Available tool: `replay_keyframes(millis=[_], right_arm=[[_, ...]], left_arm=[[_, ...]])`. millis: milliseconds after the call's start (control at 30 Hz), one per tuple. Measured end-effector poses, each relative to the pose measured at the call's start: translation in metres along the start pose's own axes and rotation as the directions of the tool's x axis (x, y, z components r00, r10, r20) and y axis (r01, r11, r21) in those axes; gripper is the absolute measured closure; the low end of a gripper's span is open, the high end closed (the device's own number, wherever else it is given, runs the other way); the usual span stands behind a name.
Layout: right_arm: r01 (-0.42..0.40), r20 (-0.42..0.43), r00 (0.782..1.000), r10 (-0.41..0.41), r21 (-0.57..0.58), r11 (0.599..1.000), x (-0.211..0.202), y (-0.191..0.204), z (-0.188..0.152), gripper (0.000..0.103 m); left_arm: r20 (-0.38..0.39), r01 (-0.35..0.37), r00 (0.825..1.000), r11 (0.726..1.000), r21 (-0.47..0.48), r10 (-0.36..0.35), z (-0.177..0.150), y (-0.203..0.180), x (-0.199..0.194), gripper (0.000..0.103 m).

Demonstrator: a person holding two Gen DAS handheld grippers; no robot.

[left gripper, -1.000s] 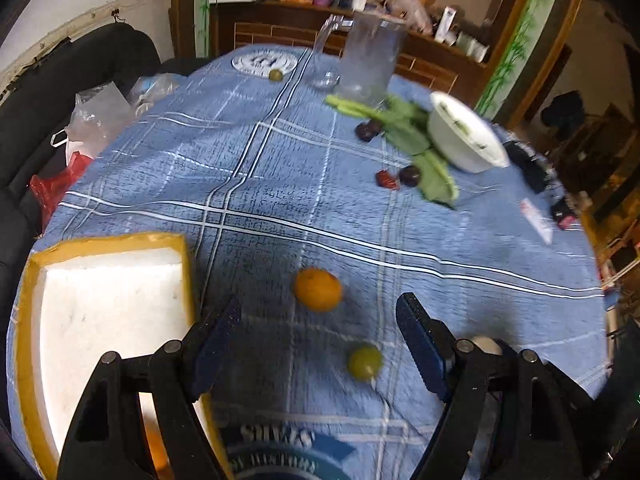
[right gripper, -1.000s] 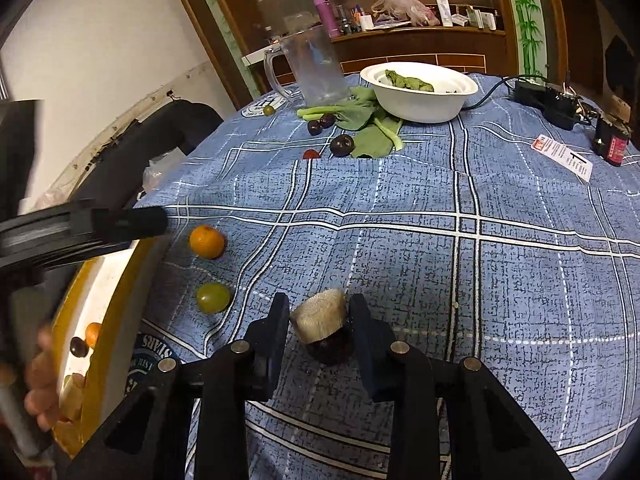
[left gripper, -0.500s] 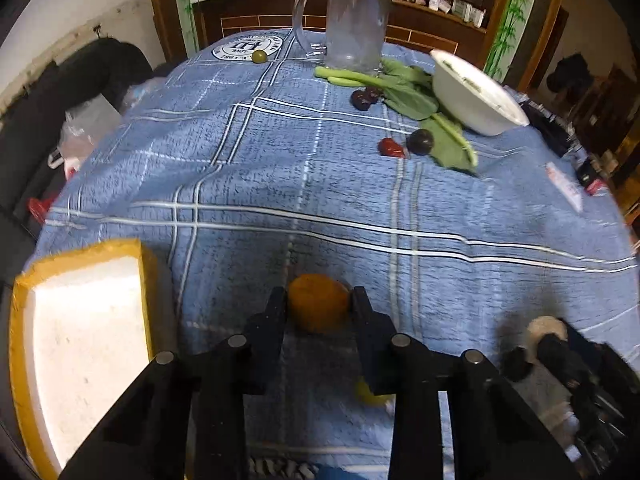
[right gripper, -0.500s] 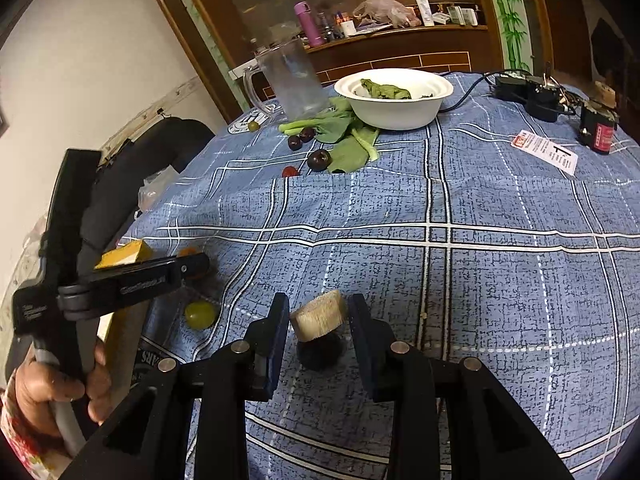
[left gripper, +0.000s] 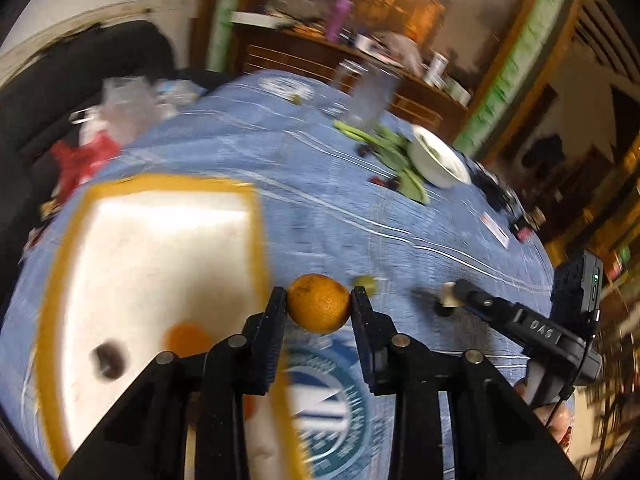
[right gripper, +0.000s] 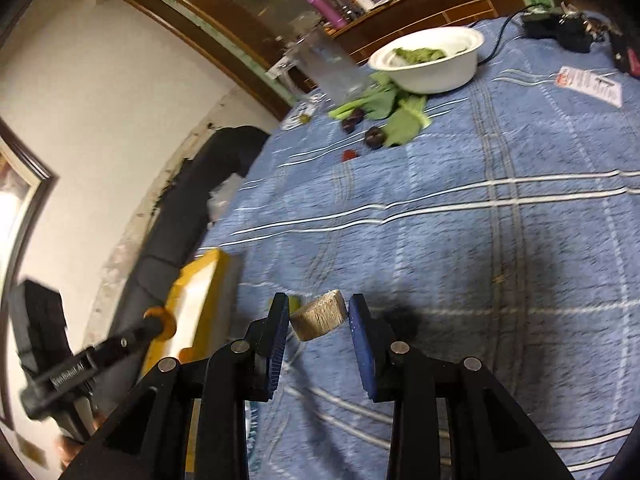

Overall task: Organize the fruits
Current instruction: 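Carry the tangerine over the tray with the left tool while the right holds the cylinder, then open the left tool to drop the tangerine while the right releases the cylinder into the tray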

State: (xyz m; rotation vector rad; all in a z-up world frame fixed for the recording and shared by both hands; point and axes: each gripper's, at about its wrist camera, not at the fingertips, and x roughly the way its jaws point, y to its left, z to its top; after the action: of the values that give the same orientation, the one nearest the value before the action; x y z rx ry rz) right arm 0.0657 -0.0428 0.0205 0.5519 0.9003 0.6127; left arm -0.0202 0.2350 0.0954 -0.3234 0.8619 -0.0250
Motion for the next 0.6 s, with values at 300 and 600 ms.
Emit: replay_keyframes(millis=[300, 600], right_arm=[[0.06, -0.022, 0.998, -0.061, -0.071, 0.996, 0.008, 0.036, -0.022, 0.069], [0.049, -0.086, 0.993, -0.075, -0.28, 0.959, 0.031, 0.133, -0.056, 0.069]], left_arm=[[0.062, -0.087, 0.994, 0.99, -0.109, 0.094, -0.009, 0.064, -0.029, 0.072], [0.045, -0.09, 0.994, 0.987, -0.136, 0.097, -0.013, 0.102, -0.022, 0.071]])
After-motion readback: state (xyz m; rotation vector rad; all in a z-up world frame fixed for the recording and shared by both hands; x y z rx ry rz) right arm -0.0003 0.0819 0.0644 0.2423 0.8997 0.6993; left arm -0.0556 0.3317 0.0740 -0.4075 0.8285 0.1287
